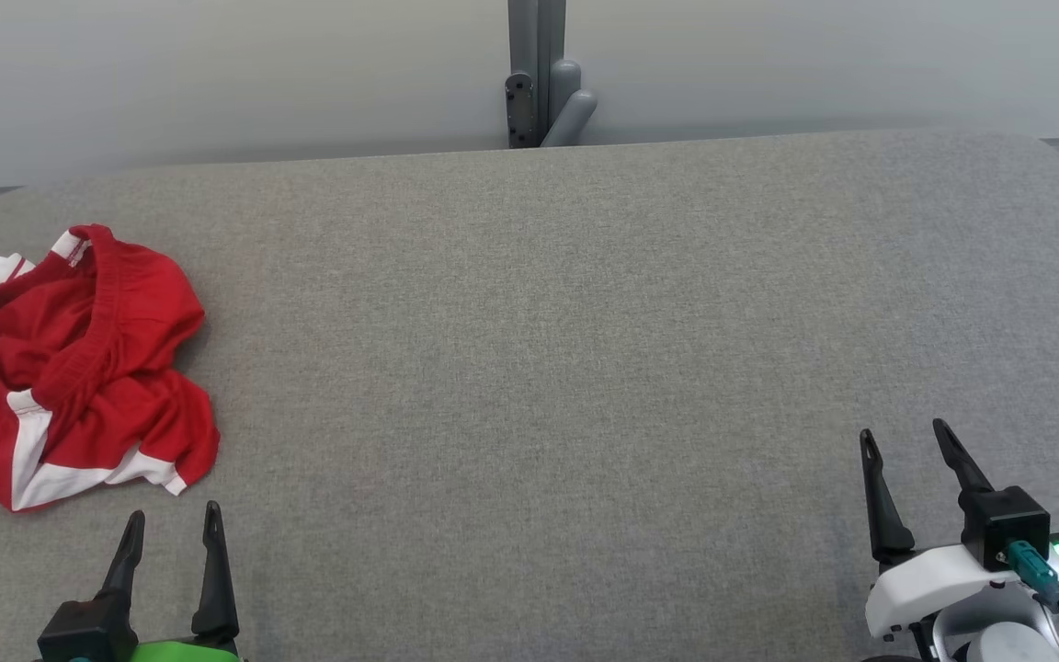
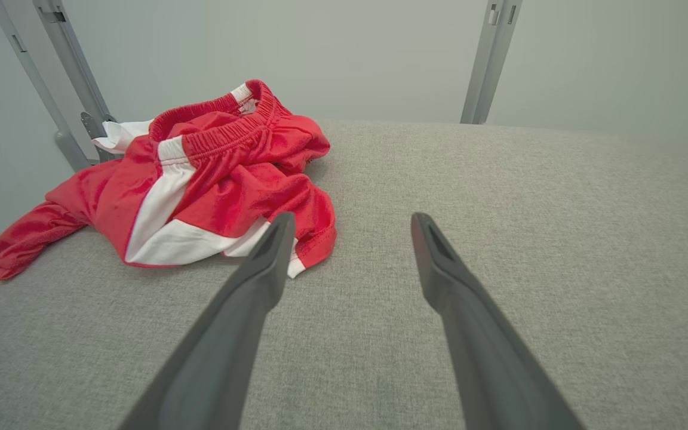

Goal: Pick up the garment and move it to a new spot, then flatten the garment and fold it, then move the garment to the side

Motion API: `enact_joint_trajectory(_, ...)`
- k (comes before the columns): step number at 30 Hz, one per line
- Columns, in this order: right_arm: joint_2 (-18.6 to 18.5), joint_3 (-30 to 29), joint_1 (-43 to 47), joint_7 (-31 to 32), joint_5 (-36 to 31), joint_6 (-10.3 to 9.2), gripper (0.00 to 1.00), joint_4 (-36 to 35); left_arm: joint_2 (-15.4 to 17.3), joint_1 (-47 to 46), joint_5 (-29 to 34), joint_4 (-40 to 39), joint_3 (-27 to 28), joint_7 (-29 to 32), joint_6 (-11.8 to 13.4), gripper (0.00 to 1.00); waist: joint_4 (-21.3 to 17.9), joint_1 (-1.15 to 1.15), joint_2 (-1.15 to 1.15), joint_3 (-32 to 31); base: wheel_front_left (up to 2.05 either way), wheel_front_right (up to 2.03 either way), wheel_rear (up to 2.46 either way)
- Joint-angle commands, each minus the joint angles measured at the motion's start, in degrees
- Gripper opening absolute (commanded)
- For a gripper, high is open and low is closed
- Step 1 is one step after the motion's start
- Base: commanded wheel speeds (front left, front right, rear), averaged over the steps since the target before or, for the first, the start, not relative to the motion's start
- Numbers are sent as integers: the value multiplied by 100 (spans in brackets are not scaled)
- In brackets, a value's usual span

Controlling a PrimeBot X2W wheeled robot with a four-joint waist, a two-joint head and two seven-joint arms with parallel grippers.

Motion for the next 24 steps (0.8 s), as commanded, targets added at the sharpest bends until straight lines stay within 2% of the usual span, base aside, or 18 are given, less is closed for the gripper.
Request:
enact_joint_trajectory(1, -5, -21, 50, -38, 162, -2, 100, -67, 4, 65, -7, 23, 34, -19, -18, 100, 1, 0, 0, 0, 0, 0, 0)
enact_joint_trajectory(8, -4, 59, 92, -38, 451, -2, 100, -176, -5, 35, -129, 76, 21, -19, -14, 100, 11, 0, 0, -16, 0, 0, 0)
enact_joint_trajectory(24, -5, 130, 110, -38, 516, -2, 100, -130, 11, 13, -171, 119, -11, -19, -14, 100, 27, 0, 0, -29, 0, 0, 0)
